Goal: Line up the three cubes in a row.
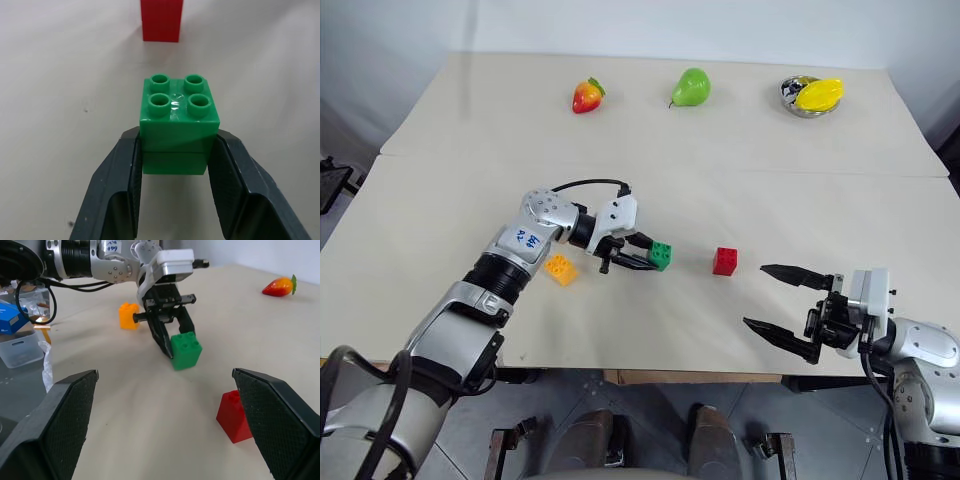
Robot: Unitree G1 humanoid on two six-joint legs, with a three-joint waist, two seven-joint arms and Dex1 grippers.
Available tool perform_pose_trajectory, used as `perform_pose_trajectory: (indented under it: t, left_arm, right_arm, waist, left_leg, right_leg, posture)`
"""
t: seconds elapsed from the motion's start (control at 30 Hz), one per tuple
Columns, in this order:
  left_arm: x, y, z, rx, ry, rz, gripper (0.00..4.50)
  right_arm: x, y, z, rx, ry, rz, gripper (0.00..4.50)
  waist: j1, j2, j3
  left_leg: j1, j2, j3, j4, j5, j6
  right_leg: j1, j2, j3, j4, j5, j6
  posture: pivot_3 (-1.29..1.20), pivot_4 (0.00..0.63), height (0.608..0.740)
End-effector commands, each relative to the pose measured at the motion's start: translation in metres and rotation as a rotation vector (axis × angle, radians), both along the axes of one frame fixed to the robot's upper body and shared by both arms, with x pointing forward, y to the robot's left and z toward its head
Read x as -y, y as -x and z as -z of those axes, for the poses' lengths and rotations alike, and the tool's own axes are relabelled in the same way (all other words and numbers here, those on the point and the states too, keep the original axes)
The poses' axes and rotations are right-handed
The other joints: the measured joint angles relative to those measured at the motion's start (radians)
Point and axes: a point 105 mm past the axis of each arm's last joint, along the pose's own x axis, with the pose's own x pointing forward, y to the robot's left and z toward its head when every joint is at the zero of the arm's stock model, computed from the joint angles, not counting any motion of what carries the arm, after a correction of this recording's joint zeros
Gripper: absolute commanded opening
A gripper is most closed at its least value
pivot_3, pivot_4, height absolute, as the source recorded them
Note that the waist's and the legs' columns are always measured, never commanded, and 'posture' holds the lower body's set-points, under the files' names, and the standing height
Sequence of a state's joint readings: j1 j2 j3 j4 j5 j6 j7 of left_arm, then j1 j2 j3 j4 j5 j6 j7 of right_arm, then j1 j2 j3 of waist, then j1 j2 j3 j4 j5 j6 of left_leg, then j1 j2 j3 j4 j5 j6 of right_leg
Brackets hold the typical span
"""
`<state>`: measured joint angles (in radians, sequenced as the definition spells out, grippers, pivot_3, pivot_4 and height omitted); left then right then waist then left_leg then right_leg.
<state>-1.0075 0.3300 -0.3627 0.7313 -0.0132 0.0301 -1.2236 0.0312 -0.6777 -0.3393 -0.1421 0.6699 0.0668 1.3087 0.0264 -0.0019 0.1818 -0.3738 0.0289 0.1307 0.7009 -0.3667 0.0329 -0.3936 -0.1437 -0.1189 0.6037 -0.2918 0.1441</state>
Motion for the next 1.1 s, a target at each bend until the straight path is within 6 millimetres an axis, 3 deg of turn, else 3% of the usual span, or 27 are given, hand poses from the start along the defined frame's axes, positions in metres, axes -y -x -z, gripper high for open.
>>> perform_pose_trajectory:
  t: [0.03,0.17,0.47,0.53,0.67,0.73,0.87,0.93,1.0,1.1]
  left_arm:
    - [0.002,-0.003,-0.003,0.023,0.019,-0.009,1.49]
    - [0.005,-0.007,-0.003,0.020,0.048,-0.030,1.49]
    - [0.004,-0.009,-0.001,0.056,0.033,0.008,4.27]
    - [0.007,-0.005,-0.012,0.061,0.060,0.052,4.45]
    - [0.020,0.003,-0.059,0.118,0.213,0.150,4.45]
    - [0.013,0.010,-0.075,0.142,0.223,0.211,4.45]
    - [-0.012,0.022,-0.099,0.160,0.271,0.248,4.45]
    - [-0.052,0.031,-0.101,0.140,0.302,0.225,4.45]
    - [-0.096,0.034,-0.100,0.151,0.372,0.097,4.45]
    - [-0.138,0.043,-0.087,0.174,0.387,-0.080,4.45]
  right_arm:
    - [0.001,-0.002,-0.003,0.017,-0.004,0.000,4.50]
    - [-0.001,-0.004,0.000,0.003,-0.001,-0.014,4.50]
    - [-0.004,-0.007,-0.004,0.001,0.003,-0.039,4.50]
    - [-0.004,-0.007,-0.004,-0.006,0.004,-0.050,4.50]
    - [-0.006,-0.008,-0.003,-0.022,0.009,-0.079,4.50]
    - [-0.009,-0.009,-0.002,-0.029,0.006,-0.101,4.50]
    - [-0.015,-0.011,-0.001,-0.039,-0.001,-0.142,4.50]
    - [-0.020,-0.018,-0.003,-0.028,-0.002,-0.148,4.50]
    - [-0.028,-0.025,-0.005,-0.015,-0.008,-0.153,4.50]
    - [-0.037,-0.026,-0.006,-0.049,-0.030,-0.198,4.50]
  waist:
    - [0.000,0.000,0.000]
    - [0.001,0.000,0.000]
    - [-0.002,0.000,0.000]
    - [-0.001,0.000,0.000]
    - [0.000,0.000,0.000]
    - [-0.003,0.000,0.000]
    - [-0.014,0.000,0.000]
    - [-0.020,0.000,0.000]
    - [-0.030,0.001,0.000]
    - [-0.056,0.001,0.000]
  left_leg:
    - [0.000,0.000,0.000,0.000,0.000,0.000]
    - [0.000,0.000,0.000,0.001,0.000,0.000]
    - [0.000,0.000,0.000,0.001,0.000,0.000]
    - [0.000,0.000,0.000,0.001,0.000,0.000]
    - [-0.001,0.000,-0.001,0.002,0.000,0.000]
    - [-0.001,0.000,-0.001,0.002,0.000,0.000]
    - [0.000,0.000,-0.001,0.002,0.000,0.000]
    - [0.000,0.001,-0.001,0.001,0.000,0.000]
    - [0.001,0.001,-0.002,0.001,0.000,0.000]
    - [0.003,0.002,-0.007,0.000,0.000,0.000]
  right_leg:
    - [0.000,0.000,0.000,0.000,0.000,0.000]
    - [0.000,0.000,0.000,0.000,0.000,0.000]
    - [0.000,0.000,0.000,0.001,0.000,0.000]
    - [0.000,0.000,0.000,0.001,0.000,0.000]
    - [0.000,0.000,-0.001,0.001,0.000,0.000]
    - [0.000,0.000,-0.001,0.001,0.000,0.000]
    - [0.000,0.000,-0.001,0.002,0.000,0.000]
    - [0.000,0.000,-0.001,0.002,0.000,0.000]
    - [-0.001,0.000,0.000,0.003,0.000,0.000]
    - [-0.001,0.000,0.002,0.005,0.000,-0.001]
  posture:
    - [0.00,0.150,0.740]
    - [0.00,0.150,0.740]
    - [0.00,0.150,0.740]
    - [0.00,0.150,0.740]
    - [0.00,0.150,0.740]
    - [0.00,0.150,0.740]
    - [0.00,0.150,0.740]
    - [0.00,0.150,0.740]
    - [0.00,0.150,0.740]
    - [0.00,0.150,0.740]
